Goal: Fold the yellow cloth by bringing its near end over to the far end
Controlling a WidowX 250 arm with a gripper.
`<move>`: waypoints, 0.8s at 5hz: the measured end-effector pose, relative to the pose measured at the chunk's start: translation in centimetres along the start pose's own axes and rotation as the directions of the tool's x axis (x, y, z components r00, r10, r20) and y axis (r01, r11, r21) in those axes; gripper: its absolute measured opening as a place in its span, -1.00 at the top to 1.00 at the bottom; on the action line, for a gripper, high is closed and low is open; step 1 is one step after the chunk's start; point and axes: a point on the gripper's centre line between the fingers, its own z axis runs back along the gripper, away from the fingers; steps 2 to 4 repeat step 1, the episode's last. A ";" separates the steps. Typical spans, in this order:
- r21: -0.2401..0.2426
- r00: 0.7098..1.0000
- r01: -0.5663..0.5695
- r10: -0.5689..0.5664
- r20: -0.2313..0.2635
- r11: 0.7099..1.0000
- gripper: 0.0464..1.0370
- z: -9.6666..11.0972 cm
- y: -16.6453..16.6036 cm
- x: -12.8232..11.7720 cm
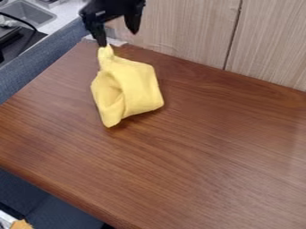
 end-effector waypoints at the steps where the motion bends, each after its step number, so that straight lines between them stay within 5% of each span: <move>1: -0.040 0.998 -0.014 0.016 0.061 0.999 -0.93 2.8 -0.1 0.8; 4: -0.040 0.998 -0.014 0.016 0.061 0.999 -0.93 2.8 -0.1 0.8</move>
